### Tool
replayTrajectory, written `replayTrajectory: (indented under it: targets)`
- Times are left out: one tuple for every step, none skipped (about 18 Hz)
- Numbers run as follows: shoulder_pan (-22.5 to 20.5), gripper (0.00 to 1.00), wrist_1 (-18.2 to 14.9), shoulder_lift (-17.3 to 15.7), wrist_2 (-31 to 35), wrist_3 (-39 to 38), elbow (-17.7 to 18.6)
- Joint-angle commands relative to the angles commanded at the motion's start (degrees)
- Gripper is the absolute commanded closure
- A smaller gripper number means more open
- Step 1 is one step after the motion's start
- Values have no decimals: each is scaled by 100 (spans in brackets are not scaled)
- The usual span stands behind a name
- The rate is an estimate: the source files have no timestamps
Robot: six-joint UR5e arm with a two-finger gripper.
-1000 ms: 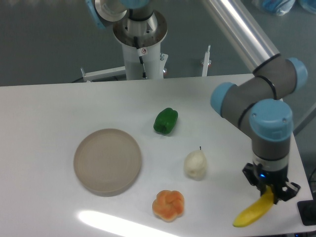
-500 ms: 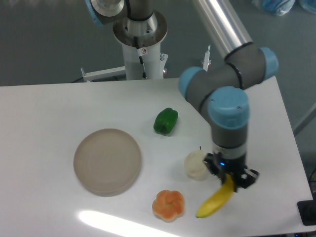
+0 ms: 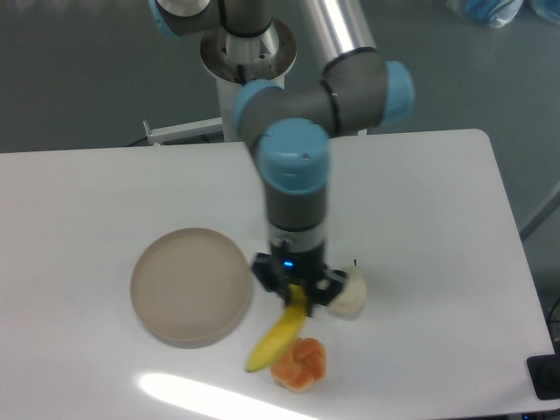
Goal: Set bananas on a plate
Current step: 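Carry the held banana past the pear toward the beige plate, then lower the banana onto the plate and open the gripper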
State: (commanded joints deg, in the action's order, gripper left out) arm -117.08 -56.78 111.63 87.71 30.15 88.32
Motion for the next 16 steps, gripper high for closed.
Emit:
replayTrajectory:
  targets:
    - [105,75,35,-70,0,-9,201]
    - [193,75,35,-132,0,-9,334]
    - [299,75,88,-167,9,-1,570]
    - [369,75,175,-159,17,25,747]
    - [422,75,237,-141,26,78,835]
    - [449,75,368,-89,61,87,906]
    - [484,75,456,-36,79,87,1011]
    - [536,75,579,16,79,96,1116]
    - [563,76,867,69,105,148,1309]
    - [572,76,1044,96,166,166,1415]
    - [581,76,1107,113,219,175,1460]
    - [598,76,1099,131,272,175,1469]
    - [616,76,1099,175,359,175,1478]
    - [625,76,1099,210,421,175,1478]
    - [651,76,1125,271,422,193,1478]
    - [660,76,1134,324,431,210,1460]
